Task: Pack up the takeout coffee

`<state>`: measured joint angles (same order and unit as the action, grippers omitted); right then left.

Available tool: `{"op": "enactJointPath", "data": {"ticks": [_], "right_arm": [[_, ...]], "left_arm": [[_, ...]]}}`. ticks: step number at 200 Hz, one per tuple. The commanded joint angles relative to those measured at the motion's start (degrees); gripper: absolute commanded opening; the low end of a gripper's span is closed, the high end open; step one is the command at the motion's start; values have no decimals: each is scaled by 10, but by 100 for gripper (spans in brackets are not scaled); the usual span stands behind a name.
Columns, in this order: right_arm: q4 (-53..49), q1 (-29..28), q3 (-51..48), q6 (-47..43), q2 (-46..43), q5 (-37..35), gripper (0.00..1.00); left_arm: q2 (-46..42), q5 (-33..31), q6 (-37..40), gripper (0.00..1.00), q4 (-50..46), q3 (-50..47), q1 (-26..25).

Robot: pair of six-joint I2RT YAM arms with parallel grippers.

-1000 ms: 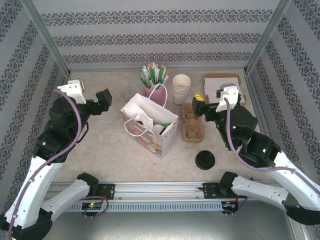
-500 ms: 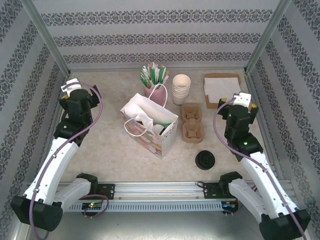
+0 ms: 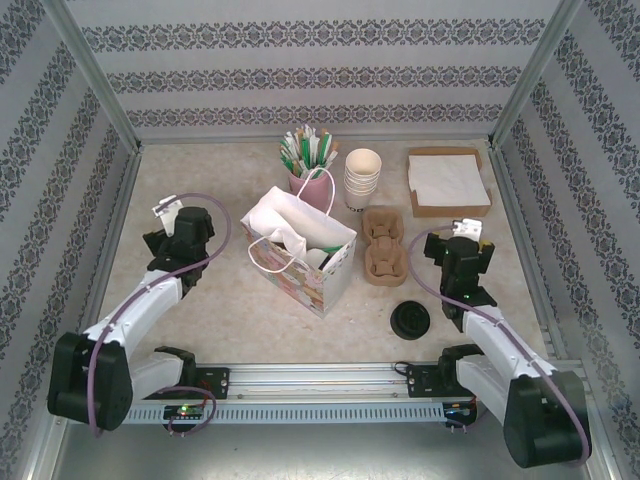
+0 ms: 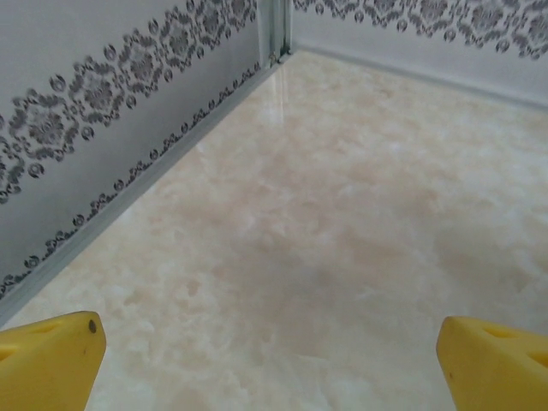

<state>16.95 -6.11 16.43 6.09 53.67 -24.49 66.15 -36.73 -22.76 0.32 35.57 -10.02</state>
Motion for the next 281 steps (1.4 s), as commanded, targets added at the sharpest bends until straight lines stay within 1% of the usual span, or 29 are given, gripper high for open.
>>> {"op": "enactJointPath", "data": {"ticks": [1,14,19,33,43,56,72,90,99,105,125,129,133,145,150,159,166,174,187,201,207,214,217,230,244,255,258,268,281], "right_arm": [[103,5,-24,-2,31,10,98],[117,5,-21,-7,59,1,98],[111,4,-16,-4,65,-2,98],[133,4,-15,-10,78,11,98],[149,4,-17,-14,83,20,98],[166,5,-16,-26,96,20,98],[196,6,-13,-44,117,10,98],[212,12,-1,-48,143,16,98],[221,16,4,-50,156,20,98],[233,17,4,-51,165,21,98],[256,22,4,-46,181,32,98],[256,22,5,-45,183,38,98],[256,22,7,-46,186,45,98],[256,22,17,-50,196,57,98],[255,22,22,-49,199,58,98],[253,23,27,-45,205,63,98],[256,23,26,-43,209,71,98],[283,23,20,-36,213,83,98],[341,22,5,-40,244,104,98],[382,14,4,-46,275,91,98],[389,13,5,-47,284,91,98],[390,12,10,-51,292,95,98],[384,12,14,-51,293,96,98],[359,16,26,-47,294,104,98],[355,21,29,-46,319,117,98],[433,22,24,-43,352,112,98],[425,22,25,-40,347,104,98],[346,24,48,-29,323,98,98],[386,29,42,-29,339,102,98]], "left_arm": [[27,-18,0,100,84,-18,4],[46,-21,15,100,124,-36,4],[48,-13,13,100,111,-31,4],[56,13,65,100,160,-37,5],[60,12,70,100,167,-37,4],[70,15,105,100,190,-40,5],[112,9,145,100,283,-70,5],[167,41,182,100,375,-93,10],[169,65,181,100,330,-74,11],[173,80,189,100,328,-69,13],[195,82,220,100,384,-73,20],[200,92,225,100,406,-78,24],[206,116,231,100,433,-85,31],[224,169,221,100,441,-88,50],[231,178,224,100,453,-88,55],[220,193,211,100,413,-81,60],[223,215,214,100,437,-88,68],[222,229,214,100,456,-100,71],[222,257,216,100,477,-112,76],[224,288,216,100,492,-122,83],[234,292,212,100,511,-132,87],[256,298,216,100,585,-151,92],[259,297,218,100,597,-156,92],[238,296,206,100,541,-148,94],[251,294,212,100,563,-145,93],[245,293,208,100,545,-142,93],[247,294,209,100,549,-143,93],[249,293,212,100,558,-144,93],[248,292,211,100,551,-143,94]]}}
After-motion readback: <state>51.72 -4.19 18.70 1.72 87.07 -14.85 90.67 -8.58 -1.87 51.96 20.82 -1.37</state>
